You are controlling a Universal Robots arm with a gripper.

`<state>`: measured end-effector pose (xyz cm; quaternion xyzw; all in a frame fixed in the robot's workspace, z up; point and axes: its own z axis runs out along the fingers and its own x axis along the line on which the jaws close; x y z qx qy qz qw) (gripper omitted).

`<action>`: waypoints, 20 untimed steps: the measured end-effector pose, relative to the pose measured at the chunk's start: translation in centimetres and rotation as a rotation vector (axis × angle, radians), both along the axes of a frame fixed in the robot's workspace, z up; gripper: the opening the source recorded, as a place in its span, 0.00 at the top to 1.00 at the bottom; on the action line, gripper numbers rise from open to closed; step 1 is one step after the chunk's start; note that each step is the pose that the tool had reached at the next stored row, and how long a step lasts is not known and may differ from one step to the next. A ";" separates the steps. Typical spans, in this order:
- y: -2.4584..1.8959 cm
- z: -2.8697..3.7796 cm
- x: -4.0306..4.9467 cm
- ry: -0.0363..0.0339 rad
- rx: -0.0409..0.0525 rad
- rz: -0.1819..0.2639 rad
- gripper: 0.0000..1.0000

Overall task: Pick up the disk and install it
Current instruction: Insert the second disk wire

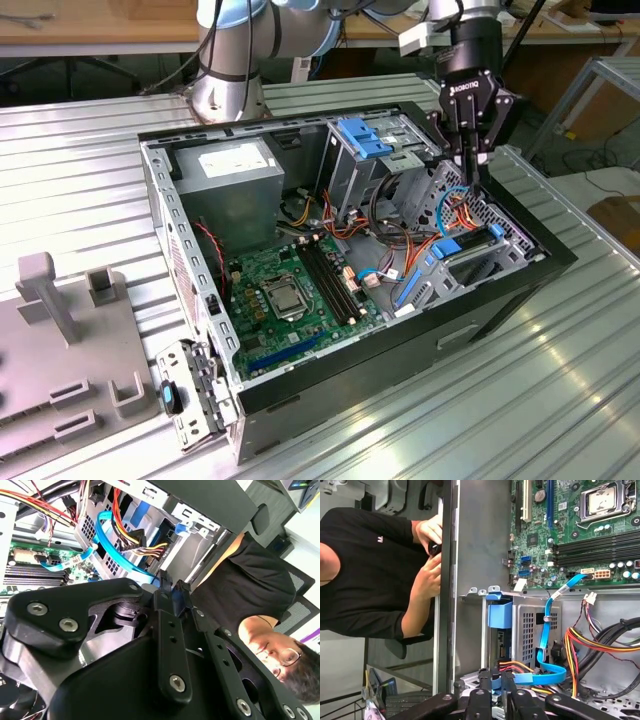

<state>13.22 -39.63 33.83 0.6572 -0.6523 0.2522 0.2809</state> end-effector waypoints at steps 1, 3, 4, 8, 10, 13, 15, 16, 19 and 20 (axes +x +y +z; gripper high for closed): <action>0.00 -0.05 0.00 0.0000 -0.0008 0.000 0.77; 0.00 -0.12 0.00 0.0000 -0.0028 0.000 0.77; 0.00 -0.14 0.00 0.0000 -0.0035 0.000 0.77; -1.82 -0.34 -0.02 0.0019 -0.0053 -0.006 0.84; -2.58 -0.33 -0.38 0.0019 -0.0011 -0.006 0.84; -2.94 -0.34 -0.85 0.0021 0.0433 -0.006 0.84; -2.98 -0.34 -0.98 0.0021 0.0788 -0.006 0.84; -3.04 -0.34 -1.11 0.0023 0.1223 -0.005 0.84; -3.14 -0.34 -1.31 0.0025 0.1942 -0.005 0.84; -3.17 -0.34 -1.36 0.0025 0.2138 -0.005 0.84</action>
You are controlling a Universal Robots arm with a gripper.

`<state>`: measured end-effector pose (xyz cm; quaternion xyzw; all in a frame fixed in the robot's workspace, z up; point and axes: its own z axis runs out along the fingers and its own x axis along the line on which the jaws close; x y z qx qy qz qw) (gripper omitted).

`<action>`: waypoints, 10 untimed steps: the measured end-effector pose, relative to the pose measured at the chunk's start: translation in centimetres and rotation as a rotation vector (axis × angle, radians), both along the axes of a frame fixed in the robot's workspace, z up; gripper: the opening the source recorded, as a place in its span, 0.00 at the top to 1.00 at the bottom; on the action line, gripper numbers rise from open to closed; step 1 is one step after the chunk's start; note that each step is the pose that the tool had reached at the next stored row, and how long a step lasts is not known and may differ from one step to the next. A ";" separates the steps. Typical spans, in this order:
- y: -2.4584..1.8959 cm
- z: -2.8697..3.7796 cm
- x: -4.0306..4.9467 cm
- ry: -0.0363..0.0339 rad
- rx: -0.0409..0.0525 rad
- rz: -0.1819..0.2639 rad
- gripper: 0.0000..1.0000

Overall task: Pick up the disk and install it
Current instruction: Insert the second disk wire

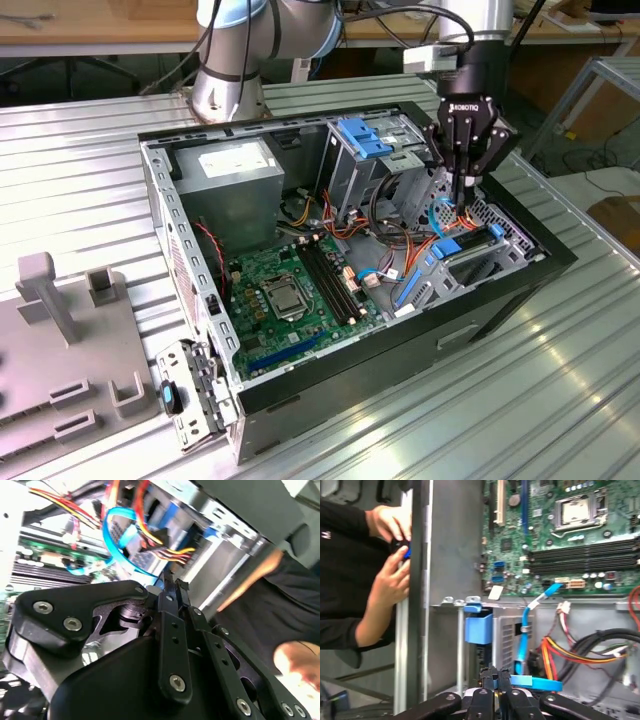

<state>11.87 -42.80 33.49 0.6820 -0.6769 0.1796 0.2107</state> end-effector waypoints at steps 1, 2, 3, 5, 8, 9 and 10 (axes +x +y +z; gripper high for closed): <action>-0.04 0.00 -0.03 0.0000 0.0187 0.000 0.84; -0.08 0.00 -0.05 -0.0001 0.0398 0.000 0.84; -0.14 0.01 -0.06 -0.0001 0.0580 0.000 0.84; -0.24 0.21 -0.08 -0.0003 0.0710 0.000 0.84; -0.25 0.95 -0.10 -0.0042 0.0710 0.000 0.84; -0.25 1.42 -0.10 -0.0069 0.0710 0.000 0.84; -0.30 1.63 -0.11 -0.0082 0.0752 0.000 0.84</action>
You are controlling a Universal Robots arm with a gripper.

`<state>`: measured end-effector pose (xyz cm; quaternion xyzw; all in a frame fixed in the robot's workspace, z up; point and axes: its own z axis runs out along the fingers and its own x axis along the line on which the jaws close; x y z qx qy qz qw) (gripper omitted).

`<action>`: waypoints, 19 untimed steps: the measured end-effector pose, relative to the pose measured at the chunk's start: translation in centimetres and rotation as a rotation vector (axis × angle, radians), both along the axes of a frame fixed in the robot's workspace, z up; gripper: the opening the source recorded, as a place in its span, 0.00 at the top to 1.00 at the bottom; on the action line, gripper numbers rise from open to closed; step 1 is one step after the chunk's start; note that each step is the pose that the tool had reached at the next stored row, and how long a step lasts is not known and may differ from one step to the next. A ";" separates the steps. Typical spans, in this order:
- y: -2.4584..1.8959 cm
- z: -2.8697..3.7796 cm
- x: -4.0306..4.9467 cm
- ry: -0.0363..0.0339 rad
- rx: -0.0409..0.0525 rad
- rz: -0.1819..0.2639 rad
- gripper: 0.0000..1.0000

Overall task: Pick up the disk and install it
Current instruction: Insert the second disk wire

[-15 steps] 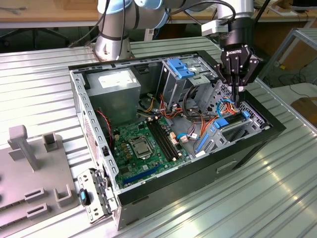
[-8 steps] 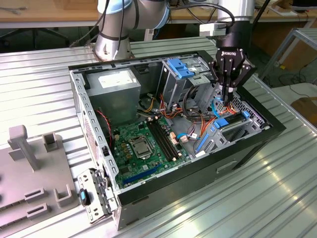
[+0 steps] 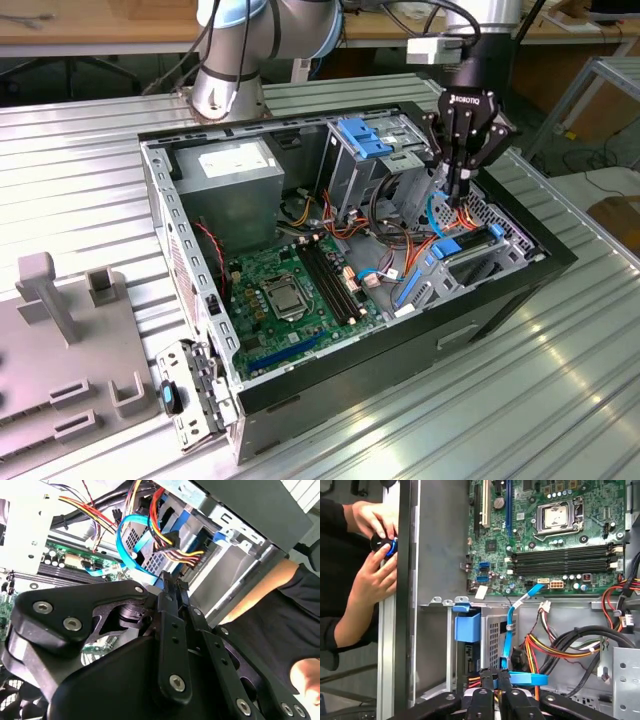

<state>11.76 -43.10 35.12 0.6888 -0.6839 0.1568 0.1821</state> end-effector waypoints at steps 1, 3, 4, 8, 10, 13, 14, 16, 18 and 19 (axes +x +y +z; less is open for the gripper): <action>-0.08 0.01 -0.01 -0.0005 0.0174 0.000 0.84; -0.20 0.02 -0.02 -0.0005 0.0597 0.000 0.84; -0.26 0.02 -0.02 -0.0005 0.0780 0.000 0.84; -0.72 0.07 -0.02 -0.0005 0.1557 0.000 0.84; -1.20 0.12 -0.01 -0.0011 0.1792 0.000 0.84; -1.51 0.64 -0.01 -0.0103 0.1838 0.001 0.84; -1.60 0.76 -0.02 -0.0149 0.1850 0.001 0.84; -1.78 0.82 -0.02 -0.0288 0.1868 0.003 0.84; -1.98 0.82 -0.05 -0.0432 0.1952 0.004 0.84; -2.31 0.82 -0.14 -0.0440 0.2055 0.004 0.84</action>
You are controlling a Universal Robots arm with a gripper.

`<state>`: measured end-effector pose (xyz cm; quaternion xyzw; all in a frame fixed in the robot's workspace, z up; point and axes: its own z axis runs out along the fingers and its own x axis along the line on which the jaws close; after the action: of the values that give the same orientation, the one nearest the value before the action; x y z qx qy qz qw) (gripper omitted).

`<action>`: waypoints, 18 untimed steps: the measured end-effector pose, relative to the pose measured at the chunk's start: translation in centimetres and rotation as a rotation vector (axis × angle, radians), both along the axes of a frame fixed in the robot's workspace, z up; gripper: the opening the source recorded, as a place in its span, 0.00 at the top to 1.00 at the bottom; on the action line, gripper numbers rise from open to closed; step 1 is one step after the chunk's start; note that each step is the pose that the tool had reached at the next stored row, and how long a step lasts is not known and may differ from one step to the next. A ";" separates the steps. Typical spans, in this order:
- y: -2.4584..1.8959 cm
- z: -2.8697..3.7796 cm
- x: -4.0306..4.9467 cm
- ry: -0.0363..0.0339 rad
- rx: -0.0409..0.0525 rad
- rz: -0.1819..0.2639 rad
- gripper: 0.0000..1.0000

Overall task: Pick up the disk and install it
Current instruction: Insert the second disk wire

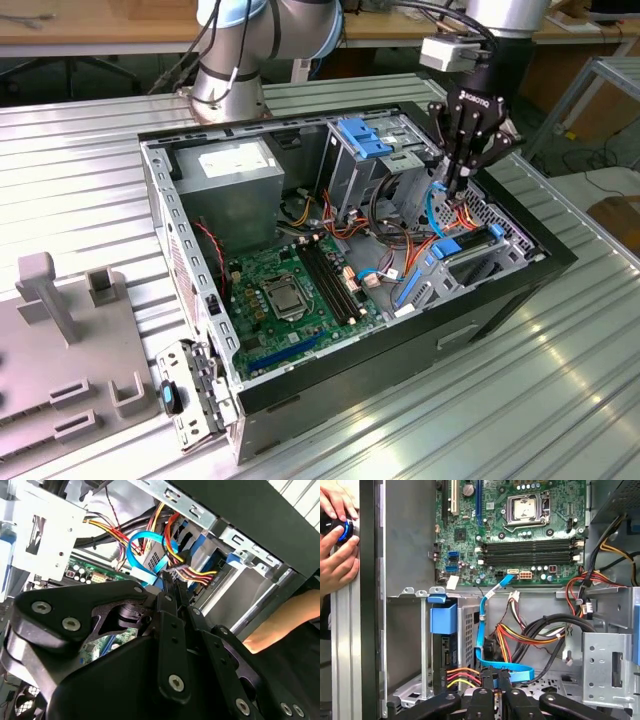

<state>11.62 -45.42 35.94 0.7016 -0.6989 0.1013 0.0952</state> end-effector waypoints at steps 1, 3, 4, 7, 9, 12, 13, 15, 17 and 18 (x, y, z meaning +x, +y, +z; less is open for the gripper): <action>-0.18 0.00 -0.02 -0.0002 0.0027 0.000 0.84; -0.96 -0.01 -0.04 -0.0011 0.0099 0.000 0.84; -1.39 0.00 -0.06 -0.0015 0.0122 0.001 0.84; -2.62 0.00 -0.13 -0.0033 0.0185 0.002 0.84; -3.12 -0.01 -0.21 -0.0039 0.0203 0.003 0.84; -4.55 -0.01 -0.46 -0.0055 0.0222 0.005 0.84; -5.00 -0.01 -0.57 -0.0062 0.0228 0.006 0.84; -5.48 0.00 -0.79 -0.0095 0.0273 0.006 0.84; -5.64 -0.01 -0.89 -0.0141 0.0416 0.007 0.84; -5.67 -0.01 -0.94 -0.0168 0.0496 0.008 0.84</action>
<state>10.68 -51.08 35.93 0.7055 -0.6993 0.0902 0.0715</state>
